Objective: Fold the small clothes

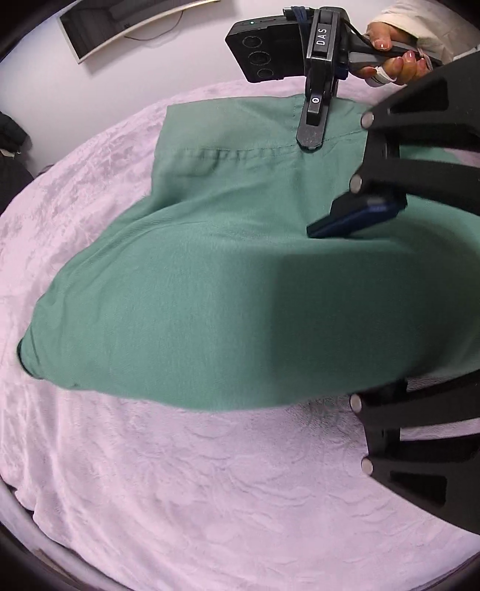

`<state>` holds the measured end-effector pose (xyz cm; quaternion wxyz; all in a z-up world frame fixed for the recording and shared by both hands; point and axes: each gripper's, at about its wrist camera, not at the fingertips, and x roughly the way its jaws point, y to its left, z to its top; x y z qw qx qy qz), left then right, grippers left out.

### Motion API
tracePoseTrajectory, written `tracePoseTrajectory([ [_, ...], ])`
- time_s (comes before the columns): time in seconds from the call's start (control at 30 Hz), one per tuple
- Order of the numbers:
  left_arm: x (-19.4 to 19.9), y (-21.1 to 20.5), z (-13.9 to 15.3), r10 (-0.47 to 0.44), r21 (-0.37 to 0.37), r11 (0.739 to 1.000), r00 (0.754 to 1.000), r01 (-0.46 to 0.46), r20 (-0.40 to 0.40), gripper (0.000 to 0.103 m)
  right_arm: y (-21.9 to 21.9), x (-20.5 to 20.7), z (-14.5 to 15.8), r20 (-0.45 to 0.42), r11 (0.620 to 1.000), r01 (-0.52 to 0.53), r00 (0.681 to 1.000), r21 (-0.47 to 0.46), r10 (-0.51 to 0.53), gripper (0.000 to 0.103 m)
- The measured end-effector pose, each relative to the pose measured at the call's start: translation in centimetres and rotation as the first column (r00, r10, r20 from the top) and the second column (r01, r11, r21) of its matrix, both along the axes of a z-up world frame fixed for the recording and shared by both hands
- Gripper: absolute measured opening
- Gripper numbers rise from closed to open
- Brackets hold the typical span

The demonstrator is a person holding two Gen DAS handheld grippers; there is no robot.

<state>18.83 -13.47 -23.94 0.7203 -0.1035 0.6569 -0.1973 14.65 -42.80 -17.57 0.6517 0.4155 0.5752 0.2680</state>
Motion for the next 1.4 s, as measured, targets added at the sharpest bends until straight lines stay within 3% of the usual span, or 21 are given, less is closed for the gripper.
tracePoseTrajectory([
  [0.17,-0.8,2.0,3.1,0.003,-0.043,0.999,1.0,-0.003,0.014,0.053,1.1,-1.5,2.7,0.02,0.998,0.027,0.999,0.06,-0.028,0.024],
  [0.47,-5.2,7.9,9.2,-0.018,-0.055,0.998,1.0,0.018,0.014,0.053,6.0,-6.4,6.7,0.059,0.997,0.024,0.998,0.067,-0.028,0.024],
  [0.67,-9.6,13.8,10.6,-0.005,-0.02,1.0,1.0,0.005,-0.028,0.053,11.2,-10.2,6.0,0.029,0.997,0.007,1.0,0.081,-0.01,0.024],
  [0.87,-14.3,18.7,8.9,0.037,0.042,0.999,0.995,-0.033,-0.09,0.053,16.9,-12.7,2.8,-0.03,0.998,-0.013,0.999,0.065,0.015,0.024],
  [0.93,-15.4,19.9,7.5,0.054,0.051,0.998,0.992,-0.048,-0.115,0.053,18.2,-12.7,1.8,-0.051,0.999,-0.016,0.999,0.038,0.018,0.024],
  [1.03,-16.5,21.1,6.2,0.066,0.062,0.996,0.988,-0.058,-0.137,0.057,19.0,-12.7,0.7,-0.086,0.996,-0.017,0.996,-0.085,0.01,0.028],
  [1.1,-17.1,22.2,7.2,0.047,0.058,0.998,0.992,-0.04,-0.121,0.057,18.3,-12.7,1.2,-0.097,0.967,-0.015,0.995,-0.256,-0.01,0.051],
  [1.17,-17.3,22.7,8.4,0.012,0.073,0.997,0.996,-0.006,-0.089,0.057,17.2,-13.0,2.6,-0.081,0.915,0.013,0.995,-0.404,-0.05,0.057],
  [1.3,-15.8,24.0,11.1,0.021,0.132,0.991,1.0,-0.023,0.019,0.057,14.0,-12.9,5.8,0.011,0.895,0.139,0.989,-0.424,-0.149,0.057],
  [1.4,-13.4,25.5,11.4,0.086,0.167,0.981,0.995,-0.093,0.053,0.057,13.8,-11.9,6.5,0.046,0.917,0.178,0.984,-0.357,-0.173,0.057],
])
